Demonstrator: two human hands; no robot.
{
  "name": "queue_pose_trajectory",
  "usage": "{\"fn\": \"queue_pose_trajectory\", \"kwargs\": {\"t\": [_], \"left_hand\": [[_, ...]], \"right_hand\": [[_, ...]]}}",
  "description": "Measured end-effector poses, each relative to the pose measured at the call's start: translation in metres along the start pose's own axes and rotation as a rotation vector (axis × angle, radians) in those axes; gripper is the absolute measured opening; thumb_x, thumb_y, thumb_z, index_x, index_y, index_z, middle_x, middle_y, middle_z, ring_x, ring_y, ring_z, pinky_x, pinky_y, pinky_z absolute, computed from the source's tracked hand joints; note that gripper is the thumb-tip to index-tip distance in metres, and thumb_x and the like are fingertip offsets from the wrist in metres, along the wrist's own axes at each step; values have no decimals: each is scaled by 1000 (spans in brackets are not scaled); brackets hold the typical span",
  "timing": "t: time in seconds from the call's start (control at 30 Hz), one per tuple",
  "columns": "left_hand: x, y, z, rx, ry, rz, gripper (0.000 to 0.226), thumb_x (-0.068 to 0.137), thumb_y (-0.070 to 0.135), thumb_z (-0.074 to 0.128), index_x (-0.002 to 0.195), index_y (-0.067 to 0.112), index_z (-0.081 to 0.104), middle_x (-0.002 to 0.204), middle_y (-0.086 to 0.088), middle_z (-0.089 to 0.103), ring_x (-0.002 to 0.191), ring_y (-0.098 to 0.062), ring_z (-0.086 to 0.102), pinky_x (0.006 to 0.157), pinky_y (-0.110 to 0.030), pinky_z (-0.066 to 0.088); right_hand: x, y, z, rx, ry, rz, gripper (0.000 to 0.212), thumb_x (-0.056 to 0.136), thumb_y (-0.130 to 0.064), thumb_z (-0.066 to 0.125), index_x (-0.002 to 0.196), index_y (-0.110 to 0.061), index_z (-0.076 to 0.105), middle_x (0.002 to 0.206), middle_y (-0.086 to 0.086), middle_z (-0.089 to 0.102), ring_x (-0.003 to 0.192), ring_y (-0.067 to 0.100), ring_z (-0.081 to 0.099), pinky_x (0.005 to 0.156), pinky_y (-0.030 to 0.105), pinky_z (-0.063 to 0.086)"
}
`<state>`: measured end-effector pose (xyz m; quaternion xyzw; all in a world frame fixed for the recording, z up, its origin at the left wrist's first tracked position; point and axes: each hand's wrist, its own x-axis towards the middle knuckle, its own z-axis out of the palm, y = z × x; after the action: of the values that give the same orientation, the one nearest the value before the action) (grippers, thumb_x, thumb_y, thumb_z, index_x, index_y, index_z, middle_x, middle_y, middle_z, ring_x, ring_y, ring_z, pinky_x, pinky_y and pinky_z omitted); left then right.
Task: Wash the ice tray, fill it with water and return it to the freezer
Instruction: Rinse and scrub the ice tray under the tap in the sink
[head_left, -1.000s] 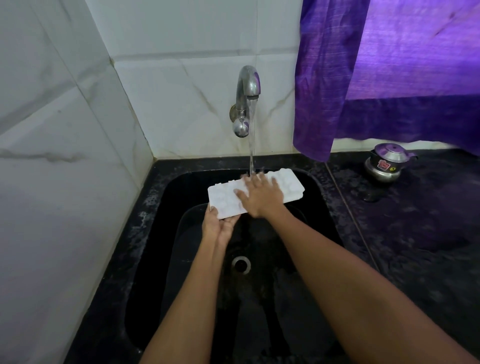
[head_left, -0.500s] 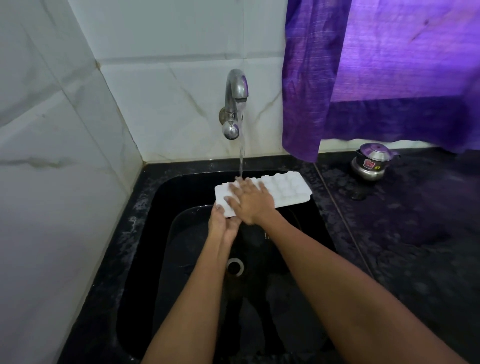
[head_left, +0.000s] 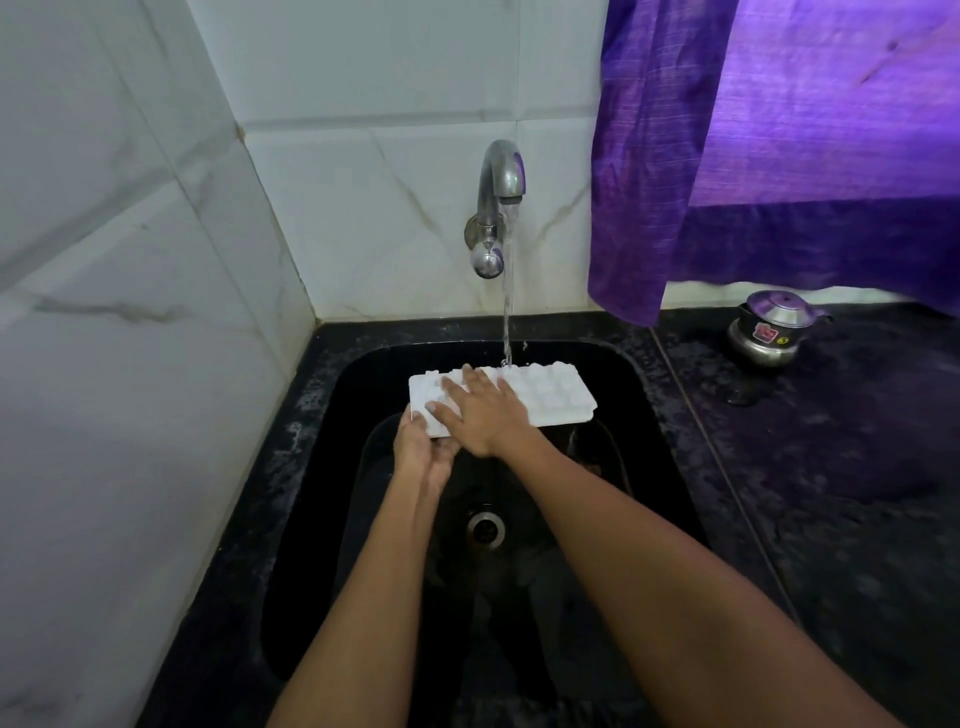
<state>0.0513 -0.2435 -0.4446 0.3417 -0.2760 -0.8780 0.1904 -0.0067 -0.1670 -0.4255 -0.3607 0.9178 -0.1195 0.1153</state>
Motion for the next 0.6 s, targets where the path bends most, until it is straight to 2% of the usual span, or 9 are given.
{"fn": "queue_pose_trajectory", "kwargs": {"t": [0.1, 0.17, 0.23, 0.3, 0.37, 0.43, 0.53, 0.6], "left_hand": [[3, 13, -8, -6, 18, 8, 37, 103, 14, 26, 131, 6, 49, 121, -19, 59, 85, -29, 63, 58, -46, 58], [6, 21, -14, 29, 70, 32, 35, 104, 16, 28, 129, 8, 51, 119, -17, 60, 89, -30, 63, 65, -48, 54], [5, 27, -19, 75, 106, 42, 33, 104, 18, 29, 127, 10, 52, 119, -15, 60, 98, -32, 61, 71, -49, 51], [3, 28, -21, 99, 119, 32, 33, 104, 17, 30, 126, 8, 51, 123, -16, 59, 101, -32, 59, 75, -48, 51], [0, 25, -20, 124, 131, 9, 29, 104, 15, 29, 117, 4, 52, 128, -20, 55, 99, -32, 58, 79, -47, 49], [-3, 22, -19, 198, 143, -34, 32, 104, 24, 33, 116, 2, 53, 134, -21, 52, 104, -32, 59, 83, -45, 49], [-10, 23, -26, 523, 167, -97, 71, 92, 66, 33, 140, 14, 43, 142, -14, 44, 126, -33, 47, 95, -42, 45], [-15, 22, -30, 678, 113, -72, 74, 91, 68, 24, 140, 17, 45, 138, -6, 44, 124, -31, 46, 90, -38, 40]], "right_hand": [[-10, 25, -2, 16, -14, 36, 85, 84, -77, 27, 153, -30, 10, 161, 2, 4, 148, 17, 2, 119, 46, 0], [-18, 48, -3, -16, -61, 88, 101, 74, -82, 43, 153, -33, 5, 161, 2, 2, 148, 18, 2, 119, 49, 1], [-26, 66, -3, -96, -98, 123, 108, 71, -65, 67, 152, -35, 2, 161, 2, 3, 148, 22, 5, 118, 51, 6], [-30, 75, 0, -96, -30, 152, 95, 77, -41, 73, 151, -33, 15, 159, 2, 18, 145, 25, 19, 115, 49, 21], [-33, 81, 4, 97, 119, 197, 61, 82, -35, 66, 139, -32, 44, 142, 1, 47, 130, 25, 45, 102, 42, 42], [-38, 84, 4, 304, 189, 265, 38, 80, -35, 66, 118, -31, 64, 118, 0, 65, 110, 24, 60, 88, 36, 51], [-45, 94, 3, 564, 245, 399, 32, 70, -33, 80, 99, -26, 71, 98, 2, 71, 97, 21, 64, 84, 33, 53], [-51, 101, 2, 732, 309, 521, 39, 62, -45, 84, 93, -26, 70, 94, 0, 69, 92, 19, 63, 83, 33, 53]]}}
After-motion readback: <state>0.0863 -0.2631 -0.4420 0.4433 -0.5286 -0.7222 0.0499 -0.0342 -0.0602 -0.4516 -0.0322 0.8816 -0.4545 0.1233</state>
